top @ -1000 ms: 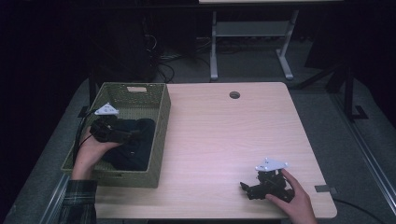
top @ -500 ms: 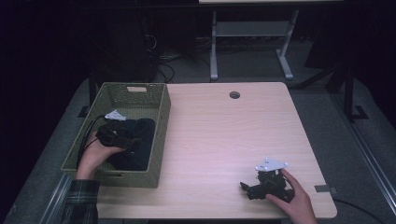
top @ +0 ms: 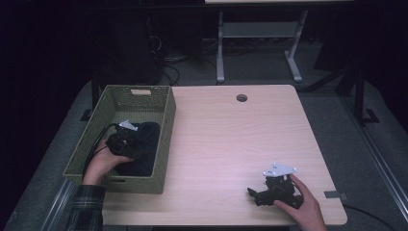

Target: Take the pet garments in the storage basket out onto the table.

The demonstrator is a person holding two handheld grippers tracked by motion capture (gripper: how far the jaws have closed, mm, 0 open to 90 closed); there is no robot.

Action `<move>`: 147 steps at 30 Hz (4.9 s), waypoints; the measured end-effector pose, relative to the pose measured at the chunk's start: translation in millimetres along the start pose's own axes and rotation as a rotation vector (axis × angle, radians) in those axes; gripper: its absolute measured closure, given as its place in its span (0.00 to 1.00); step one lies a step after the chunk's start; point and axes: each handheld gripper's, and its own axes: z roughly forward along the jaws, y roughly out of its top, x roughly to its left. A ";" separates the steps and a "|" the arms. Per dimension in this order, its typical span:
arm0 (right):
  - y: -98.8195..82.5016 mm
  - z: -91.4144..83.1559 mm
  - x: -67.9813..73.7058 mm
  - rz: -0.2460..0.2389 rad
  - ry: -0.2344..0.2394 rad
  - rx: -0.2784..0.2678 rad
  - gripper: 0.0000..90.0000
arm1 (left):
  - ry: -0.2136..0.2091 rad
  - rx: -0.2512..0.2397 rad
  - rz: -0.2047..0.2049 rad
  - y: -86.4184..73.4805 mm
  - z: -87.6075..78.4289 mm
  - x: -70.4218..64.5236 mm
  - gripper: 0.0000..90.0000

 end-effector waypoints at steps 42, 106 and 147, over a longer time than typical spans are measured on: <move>0.0 0.0 0.0 0.000 0.000 0.000 0.00 | -0.122 0.032 -0.114 2.5 -10.8 8.2 0.79; 0.0 0.1 0.0 0.000 0.000 0.000 0.00 | -0.182 -0.696 -0.072 33.5 -129.7 -16.0 0.82; 0.1 -0.1 0.0 0.000 -0.001 -0.001 0.00 | -0.353 -0.685 0.143 115.7 -101.3 -102.8 0.82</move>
